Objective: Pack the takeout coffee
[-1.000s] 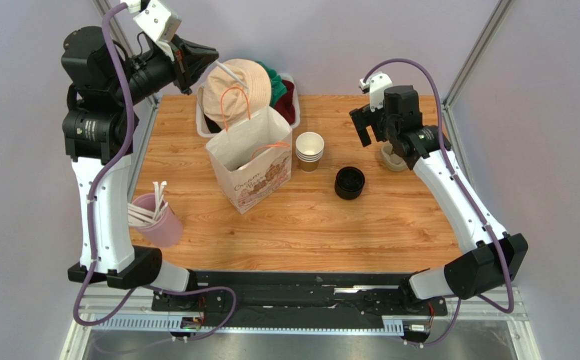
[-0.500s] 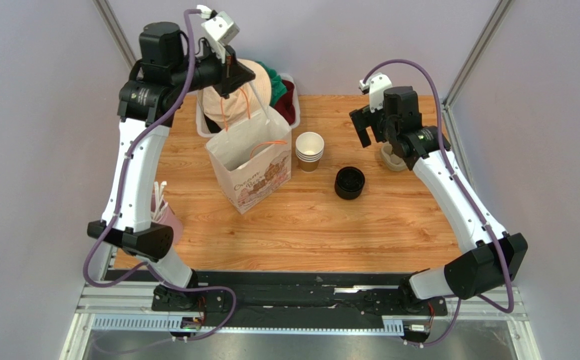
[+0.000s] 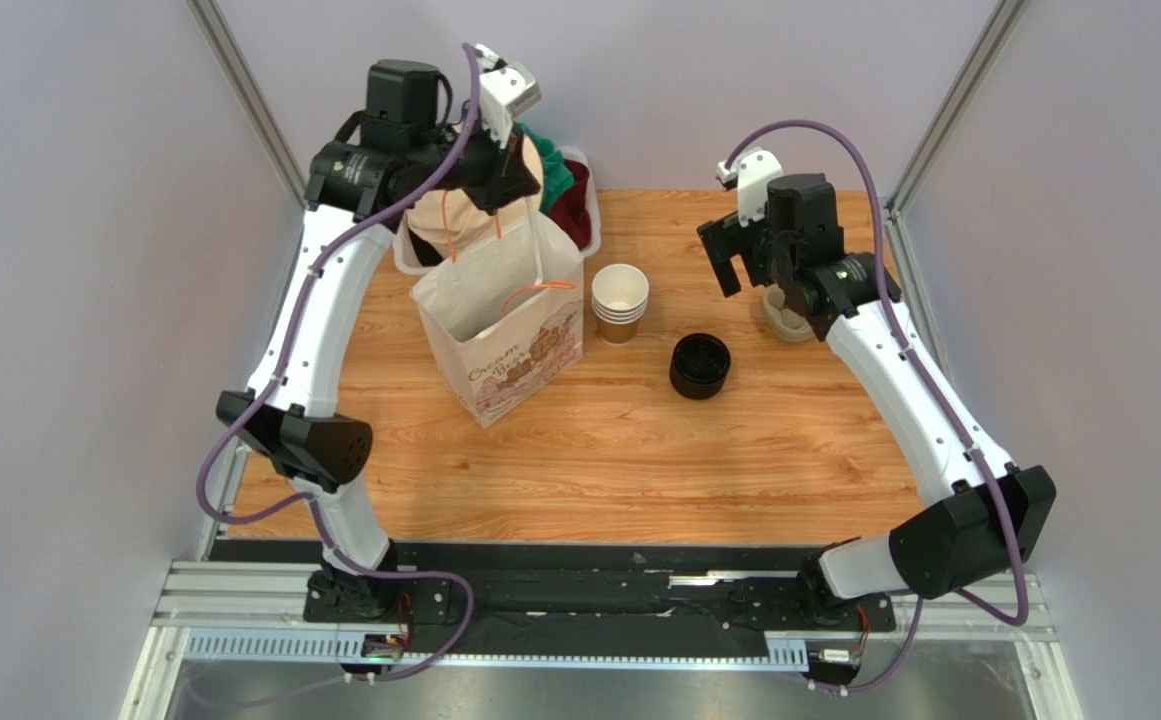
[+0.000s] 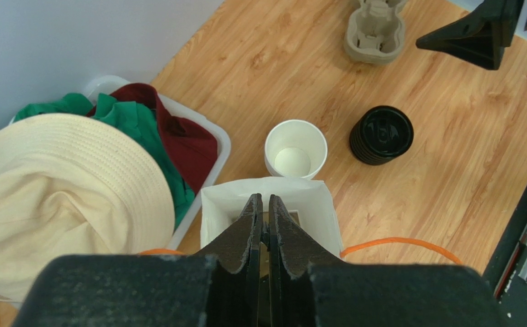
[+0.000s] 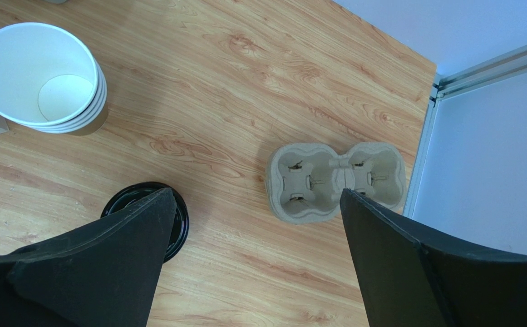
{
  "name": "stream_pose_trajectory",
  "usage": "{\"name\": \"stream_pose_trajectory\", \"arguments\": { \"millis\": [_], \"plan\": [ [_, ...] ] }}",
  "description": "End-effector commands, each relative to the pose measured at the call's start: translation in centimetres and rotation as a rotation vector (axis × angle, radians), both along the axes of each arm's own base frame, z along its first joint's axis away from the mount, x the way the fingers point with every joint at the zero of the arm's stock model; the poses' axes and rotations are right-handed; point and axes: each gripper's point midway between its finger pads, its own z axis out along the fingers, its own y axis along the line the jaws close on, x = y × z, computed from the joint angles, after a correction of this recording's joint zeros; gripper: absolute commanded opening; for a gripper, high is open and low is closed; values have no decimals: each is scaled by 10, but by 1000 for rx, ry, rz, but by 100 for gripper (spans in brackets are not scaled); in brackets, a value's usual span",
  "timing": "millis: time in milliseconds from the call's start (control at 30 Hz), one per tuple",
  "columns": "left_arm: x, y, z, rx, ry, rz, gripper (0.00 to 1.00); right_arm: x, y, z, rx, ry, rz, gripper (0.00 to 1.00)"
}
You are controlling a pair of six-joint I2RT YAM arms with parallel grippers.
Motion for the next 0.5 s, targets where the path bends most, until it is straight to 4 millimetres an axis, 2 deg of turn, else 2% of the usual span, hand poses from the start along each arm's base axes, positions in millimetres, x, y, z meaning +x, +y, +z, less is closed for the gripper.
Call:
{"name": "stream_pose_trajectory", "arguments": {
  "millis": [0,200,467],
  "plan": [
    [6,-10,-11,56,-6,-19,2,1,2,14,35,-51,7,99],
    [11,-17,-39,160,21,-21,2,-1,3,14,36,-49,16,99],
    [11,-20,-57,206,58,-28,2,-1,5,14,38,-48,24,99]
  ]
}}
